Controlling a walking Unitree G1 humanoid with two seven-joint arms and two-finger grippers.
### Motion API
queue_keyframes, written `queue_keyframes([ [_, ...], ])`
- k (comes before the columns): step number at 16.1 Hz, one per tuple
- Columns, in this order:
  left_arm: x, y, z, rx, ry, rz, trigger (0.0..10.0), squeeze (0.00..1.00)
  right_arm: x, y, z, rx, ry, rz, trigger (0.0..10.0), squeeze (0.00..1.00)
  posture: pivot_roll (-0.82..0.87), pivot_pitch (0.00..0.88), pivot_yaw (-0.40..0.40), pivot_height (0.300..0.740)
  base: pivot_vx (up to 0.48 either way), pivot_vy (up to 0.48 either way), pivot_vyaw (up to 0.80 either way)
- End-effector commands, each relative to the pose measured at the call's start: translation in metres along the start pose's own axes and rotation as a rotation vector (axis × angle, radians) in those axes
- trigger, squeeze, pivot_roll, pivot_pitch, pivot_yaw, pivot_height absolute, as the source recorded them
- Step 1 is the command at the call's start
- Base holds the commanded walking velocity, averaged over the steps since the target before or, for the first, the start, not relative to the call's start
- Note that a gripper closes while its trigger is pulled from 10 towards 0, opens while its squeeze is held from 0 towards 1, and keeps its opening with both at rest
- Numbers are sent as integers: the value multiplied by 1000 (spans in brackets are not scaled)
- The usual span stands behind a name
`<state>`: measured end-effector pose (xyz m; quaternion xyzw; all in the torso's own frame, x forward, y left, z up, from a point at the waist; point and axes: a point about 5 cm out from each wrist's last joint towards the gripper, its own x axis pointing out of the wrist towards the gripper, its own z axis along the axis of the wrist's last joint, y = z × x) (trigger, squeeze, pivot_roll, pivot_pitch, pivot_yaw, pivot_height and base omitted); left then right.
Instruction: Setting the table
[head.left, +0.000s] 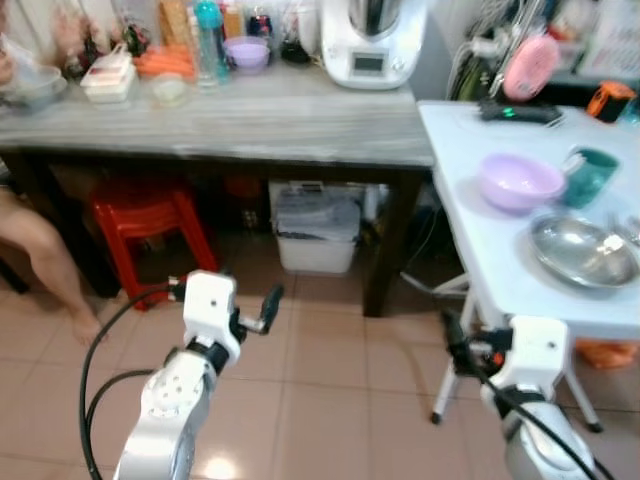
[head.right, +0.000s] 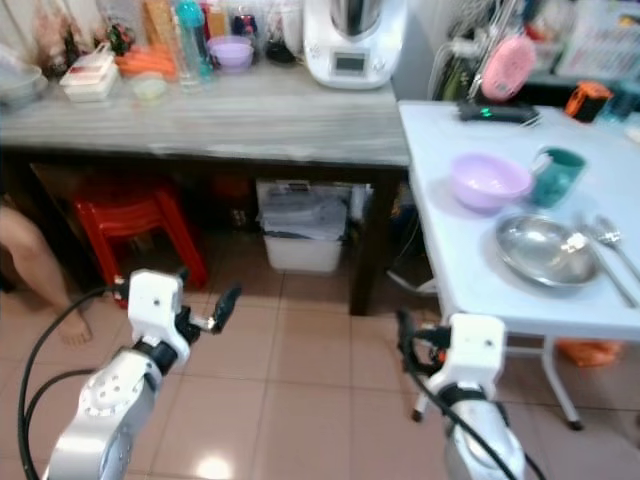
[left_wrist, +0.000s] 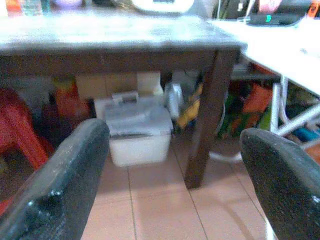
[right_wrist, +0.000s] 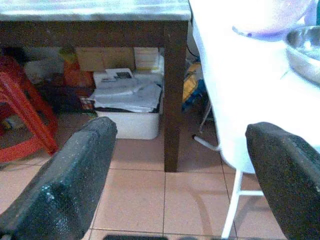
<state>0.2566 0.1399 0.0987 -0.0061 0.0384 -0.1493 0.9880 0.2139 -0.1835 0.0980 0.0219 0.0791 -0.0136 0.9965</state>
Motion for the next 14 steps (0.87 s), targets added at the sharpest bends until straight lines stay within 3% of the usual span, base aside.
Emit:
queue_keyframes([
  [1,2,0,7,7,-30,12,10000,0,1,-2,10,-22,-55,2,10000,0,-44,55,-5,740,0,0,0],
  [4,0,7,11,24,-70,90,10000,0,-1,-4,30,-117,-166,-21,10000,0,-44,55,-5,740,0,0,0],
  [11,-7,12,9,71,-64,111,10000,0,-11,-11,40,-191,-203,-60,10000,0,-47,64,2,740,0,0,0],
  [14,-3,10,10,64,-65,88,10000,0,-10,-10,40,-190,-205,-65,10000,0,-49,64,8,740,0,-410,0],
])
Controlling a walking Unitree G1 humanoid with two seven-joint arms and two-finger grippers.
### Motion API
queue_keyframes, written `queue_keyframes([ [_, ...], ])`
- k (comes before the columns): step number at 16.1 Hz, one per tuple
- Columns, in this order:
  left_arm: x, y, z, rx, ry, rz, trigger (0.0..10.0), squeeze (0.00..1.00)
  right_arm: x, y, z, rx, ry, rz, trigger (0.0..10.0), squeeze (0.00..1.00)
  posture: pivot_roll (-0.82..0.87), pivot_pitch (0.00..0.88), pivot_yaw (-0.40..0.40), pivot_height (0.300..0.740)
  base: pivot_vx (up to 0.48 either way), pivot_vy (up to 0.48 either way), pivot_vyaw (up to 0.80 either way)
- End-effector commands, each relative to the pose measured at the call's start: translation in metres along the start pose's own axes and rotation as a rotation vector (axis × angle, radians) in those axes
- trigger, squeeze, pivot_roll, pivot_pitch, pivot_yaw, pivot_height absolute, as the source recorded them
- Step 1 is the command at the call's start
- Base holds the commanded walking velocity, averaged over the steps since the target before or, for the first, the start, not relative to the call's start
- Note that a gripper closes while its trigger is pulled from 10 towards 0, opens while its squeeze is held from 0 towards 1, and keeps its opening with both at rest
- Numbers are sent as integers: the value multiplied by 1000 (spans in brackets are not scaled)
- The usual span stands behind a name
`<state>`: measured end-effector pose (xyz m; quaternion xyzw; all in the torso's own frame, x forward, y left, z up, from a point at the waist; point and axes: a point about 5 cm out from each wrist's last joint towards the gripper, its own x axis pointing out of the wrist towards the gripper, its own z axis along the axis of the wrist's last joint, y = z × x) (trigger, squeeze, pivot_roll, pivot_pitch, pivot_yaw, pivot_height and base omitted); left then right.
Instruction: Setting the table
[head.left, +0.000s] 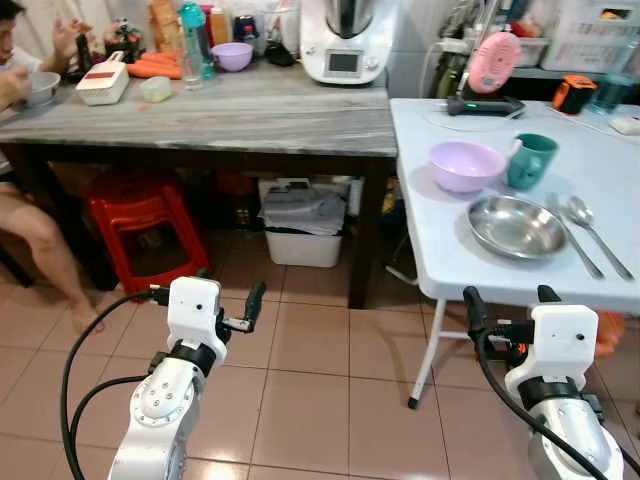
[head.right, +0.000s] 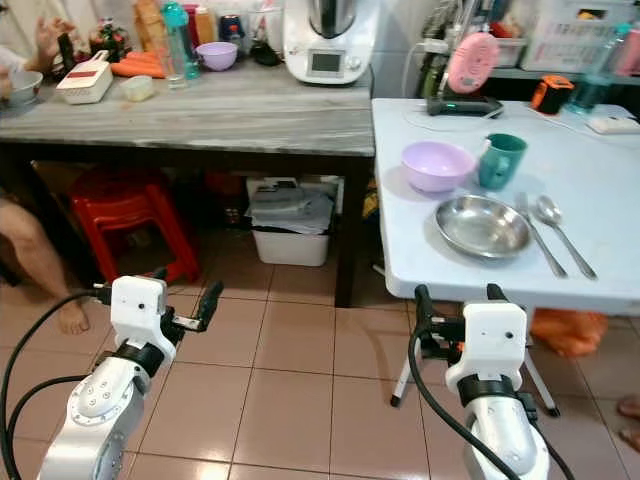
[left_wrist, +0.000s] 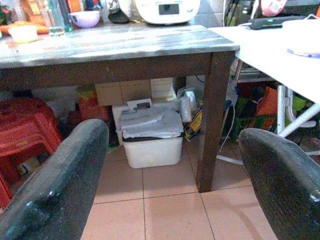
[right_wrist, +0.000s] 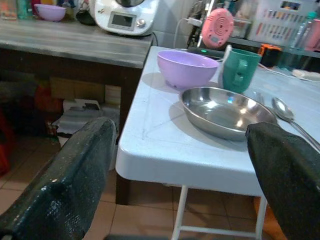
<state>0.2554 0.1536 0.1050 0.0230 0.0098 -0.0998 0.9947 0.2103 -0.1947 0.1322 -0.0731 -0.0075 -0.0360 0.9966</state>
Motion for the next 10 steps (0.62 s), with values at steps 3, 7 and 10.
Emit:
queue_keyframes([
  [3,3,-3,4,3,-14,-20,10000,0,1,2,7,-2,-29,-5,10000,0,-49,64,8,740,0,-412,0],
  [7,3,-4,3,-1,-9,-23,10000,0,2,2,7,0,-30,-2,10000,0,-49,64,8,740,0,-414,0],
  [10,5,-5,4,-4,-11,-28,10000,0,3,2,7,1,-31,-2,10000,0,-49,64,8,740,0,-414,0],
])
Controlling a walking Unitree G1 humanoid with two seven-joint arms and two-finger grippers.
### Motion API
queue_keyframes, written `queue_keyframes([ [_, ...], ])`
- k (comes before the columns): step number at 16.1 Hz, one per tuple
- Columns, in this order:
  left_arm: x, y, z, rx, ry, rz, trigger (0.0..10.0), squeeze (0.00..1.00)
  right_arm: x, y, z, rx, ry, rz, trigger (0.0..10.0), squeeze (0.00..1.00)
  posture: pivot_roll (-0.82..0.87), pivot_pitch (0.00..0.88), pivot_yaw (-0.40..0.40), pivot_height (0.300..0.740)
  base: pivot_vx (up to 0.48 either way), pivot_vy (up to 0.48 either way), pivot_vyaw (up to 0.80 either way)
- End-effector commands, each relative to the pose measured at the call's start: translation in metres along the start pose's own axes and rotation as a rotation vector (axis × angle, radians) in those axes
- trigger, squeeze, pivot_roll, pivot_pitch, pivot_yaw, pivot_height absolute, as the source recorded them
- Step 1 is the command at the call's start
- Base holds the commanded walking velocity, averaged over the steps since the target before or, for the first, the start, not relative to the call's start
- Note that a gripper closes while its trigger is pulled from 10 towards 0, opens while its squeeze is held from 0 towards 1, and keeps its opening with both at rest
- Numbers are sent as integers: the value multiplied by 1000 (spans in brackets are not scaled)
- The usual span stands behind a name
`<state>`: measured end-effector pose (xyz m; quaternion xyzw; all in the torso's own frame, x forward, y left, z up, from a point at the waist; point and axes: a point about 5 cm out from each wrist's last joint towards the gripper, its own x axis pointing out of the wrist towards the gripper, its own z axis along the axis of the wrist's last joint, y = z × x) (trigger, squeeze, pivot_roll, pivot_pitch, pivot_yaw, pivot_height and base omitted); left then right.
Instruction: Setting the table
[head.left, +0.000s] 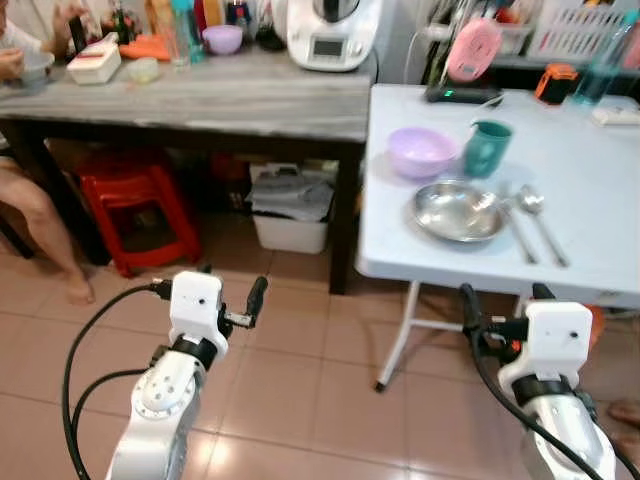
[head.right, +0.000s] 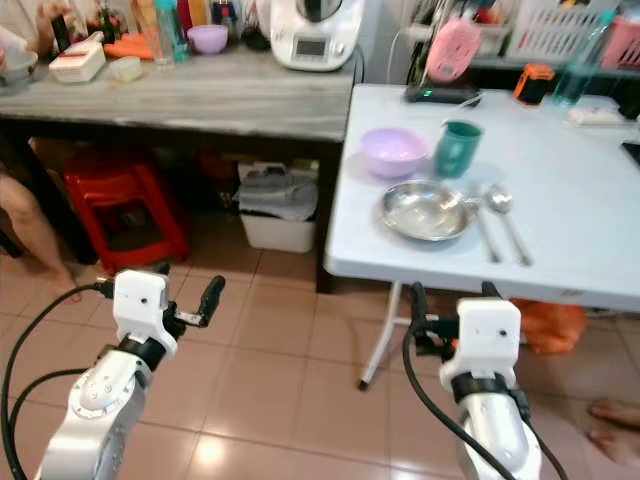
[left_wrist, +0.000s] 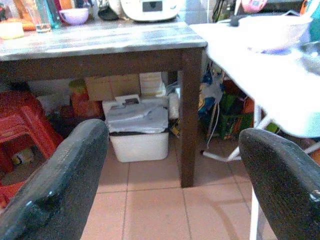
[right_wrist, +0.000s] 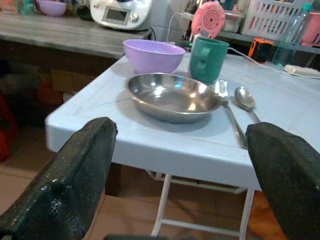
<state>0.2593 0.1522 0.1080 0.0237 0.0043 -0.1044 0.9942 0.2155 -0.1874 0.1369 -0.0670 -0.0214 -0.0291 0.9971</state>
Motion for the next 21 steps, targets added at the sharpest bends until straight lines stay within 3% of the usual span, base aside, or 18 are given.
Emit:
queue_keyframes([
  [1,2,-5,1,-7,-2,-21,10000,0,-2,-5,2,-11,-3,-15,10000,0,-49,64,8,740,0,-412,0],
  [12,4,-12,11,-85,-52,-105,10000,0,1,-3,2,-13,-9,1,10000,0,-52,59,9,740,0,-37,51],
  [21,2,-16,9,-106,-50,-134,10000,0,1,-1,0,-9,0,10,10000,0,-51,58,4,740,313,0,0],
])
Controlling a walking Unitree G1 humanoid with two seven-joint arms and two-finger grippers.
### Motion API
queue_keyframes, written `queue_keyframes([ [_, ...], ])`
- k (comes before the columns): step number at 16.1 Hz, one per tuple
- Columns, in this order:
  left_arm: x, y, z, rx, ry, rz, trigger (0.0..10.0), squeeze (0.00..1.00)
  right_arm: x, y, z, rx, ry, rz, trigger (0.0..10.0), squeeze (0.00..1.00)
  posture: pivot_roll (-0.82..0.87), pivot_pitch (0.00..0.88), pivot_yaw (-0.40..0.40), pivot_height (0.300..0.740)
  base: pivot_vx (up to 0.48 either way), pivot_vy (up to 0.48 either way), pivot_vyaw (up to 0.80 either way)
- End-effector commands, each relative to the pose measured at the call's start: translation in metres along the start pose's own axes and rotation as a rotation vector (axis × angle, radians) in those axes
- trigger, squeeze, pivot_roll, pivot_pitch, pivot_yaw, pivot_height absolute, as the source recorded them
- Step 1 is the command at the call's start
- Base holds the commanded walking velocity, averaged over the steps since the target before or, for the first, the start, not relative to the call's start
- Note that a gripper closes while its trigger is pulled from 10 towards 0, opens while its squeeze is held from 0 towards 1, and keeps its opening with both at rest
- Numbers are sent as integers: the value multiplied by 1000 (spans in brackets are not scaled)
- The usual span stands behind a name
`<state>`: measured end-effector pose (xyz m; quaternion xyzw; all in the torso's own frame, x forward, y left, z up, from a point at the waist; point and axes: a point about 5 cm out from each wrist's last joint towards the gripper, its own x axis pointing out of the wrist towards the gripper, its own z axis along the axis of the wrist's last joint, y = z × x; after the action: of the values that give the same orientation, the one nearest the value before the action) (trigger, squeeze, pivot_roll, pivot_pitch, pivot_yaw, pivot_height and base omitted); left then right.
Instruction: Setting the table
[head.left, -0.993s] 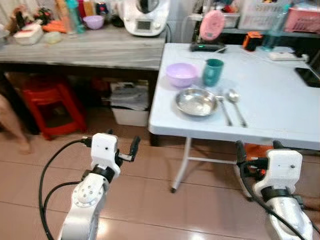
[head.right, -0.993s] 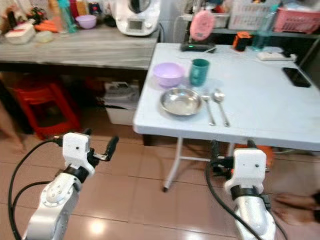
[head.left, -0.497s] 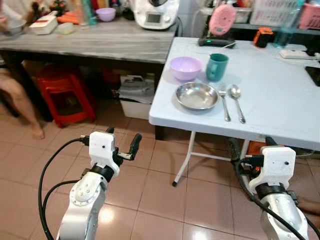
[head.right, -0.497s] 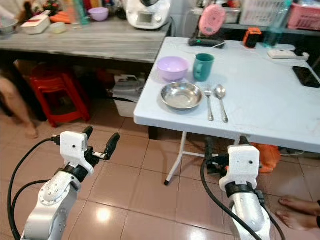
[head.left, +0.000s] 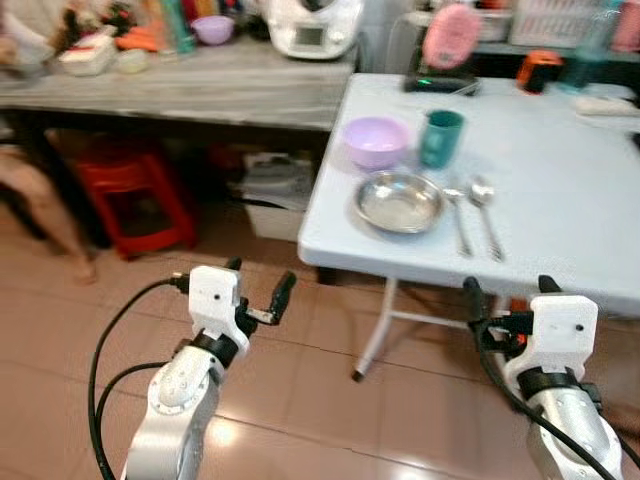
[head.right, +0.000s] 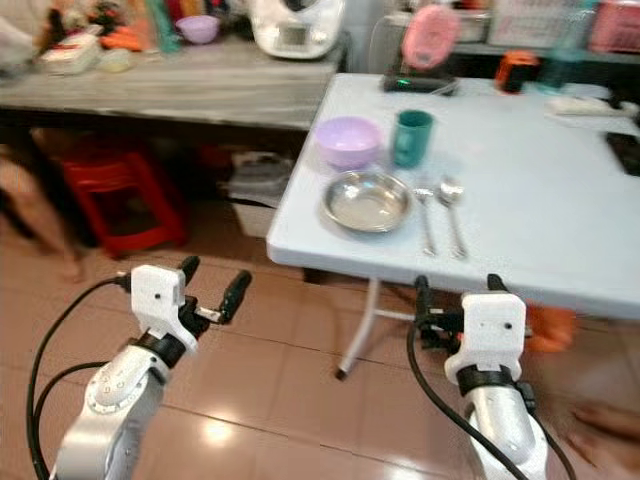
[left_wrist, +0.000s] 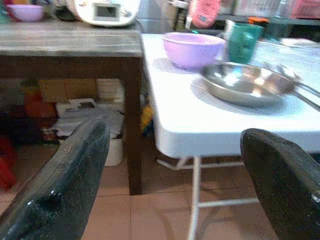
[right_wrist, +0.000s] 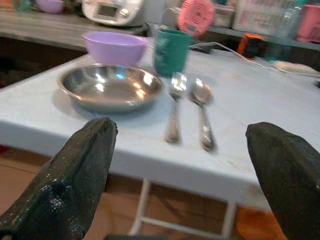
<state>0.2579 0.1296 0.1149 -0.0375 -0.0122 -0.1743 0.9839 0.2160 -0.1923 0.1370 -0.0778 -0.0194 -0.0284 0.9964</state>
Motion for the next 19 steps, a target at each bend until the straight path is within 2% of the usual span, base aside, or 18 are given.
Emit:
queue_keyframes([
  [1,-2,6,2,11,0,6,10000,0,0,4,1,13,-2,9,10000,0,-51,58,4,740,334,0,0],
  [19,-1,3,1,10,12,-11,10000,0,2,5,1,5,-1,22,10000,0,-57,67,3,740,334,0,0],
])
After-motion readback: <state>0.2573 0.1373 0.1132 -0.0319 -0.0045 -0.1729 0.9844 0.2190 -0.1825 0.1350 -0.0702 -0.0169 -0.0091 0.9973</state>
